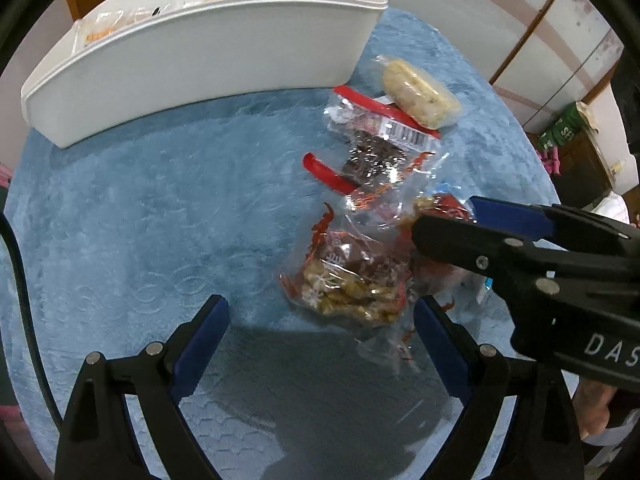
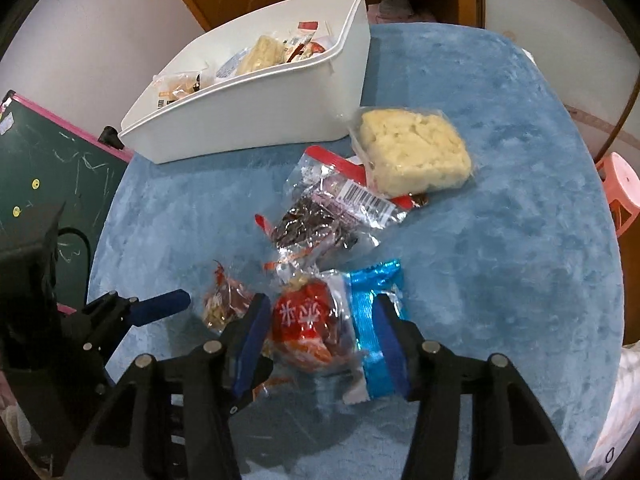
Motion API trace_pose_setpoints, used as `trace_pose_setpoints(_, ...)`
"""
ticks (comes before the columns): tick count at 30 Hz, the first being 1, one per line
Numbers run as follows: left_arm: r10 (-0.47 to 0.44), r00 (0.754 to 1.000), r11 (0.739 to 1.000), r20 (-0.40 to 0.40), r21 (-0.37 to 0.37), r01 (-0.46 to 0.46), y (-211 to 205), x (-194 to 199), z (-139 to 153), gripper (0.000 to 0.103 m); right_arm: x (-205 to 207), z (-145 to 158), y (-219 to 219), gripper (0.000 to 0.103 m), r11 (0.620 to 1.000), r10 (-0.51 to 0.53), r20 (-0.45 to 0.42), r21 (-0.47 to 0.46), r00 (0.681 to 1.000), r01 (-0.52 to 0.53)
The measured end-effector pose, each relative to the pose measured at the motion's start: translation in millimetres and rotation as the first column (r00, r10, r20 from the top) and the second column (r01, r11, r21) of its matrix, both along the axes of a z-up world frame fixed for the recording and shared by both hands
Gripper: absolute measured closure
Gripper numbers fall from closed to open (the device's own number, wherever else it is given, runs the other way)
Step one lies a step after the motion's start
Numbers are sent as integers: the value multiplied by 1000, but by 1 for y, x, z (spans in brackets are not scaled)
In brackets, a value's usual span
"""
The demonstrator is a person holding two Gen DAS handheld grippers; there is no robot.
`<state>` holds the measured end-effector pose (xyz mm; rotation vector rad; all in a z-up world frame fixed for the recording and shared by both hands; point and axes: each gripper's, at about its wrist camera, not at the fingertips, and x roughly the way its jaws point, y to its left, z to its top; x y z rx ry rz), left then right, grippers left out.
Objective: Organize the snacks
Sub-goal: 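Grasp the clear bag of nuts with the left gripper while the right grasps the red packet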
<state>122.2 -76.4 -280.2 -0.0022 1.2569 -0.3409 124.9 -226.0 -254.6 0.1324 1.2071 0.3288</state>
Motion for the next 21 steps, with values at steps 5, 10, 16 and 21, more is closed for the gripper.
trace_pose_setpoints(5, 11, 1000, 1000, -17, -16, -11, 7, 3, -5, 10, 0, 0, 3, 65, 999, 32, 3, 18, 999, -32)
trace_pose_setpoints(10, 8, 1000, 1000, -16, -24, -9, 7, 4, -4, 10, -9, 3, -10, 67, 999, -24, 6, 29, 1000, 24)
trace_pose_setpoints(16, 5, 1000, 1000, -7, -14, -5, 1, 7, -5, 9, -18, 8, -31, 67, 995, -89, 4, 44, 996, 89)
trace_pose_setpoints(21, -9, 1000, 1000, 11, 19, 8, -13, 14, -5, 9, -19, 10, -38, 67, 993, -114, 8, 44, 993, 113)
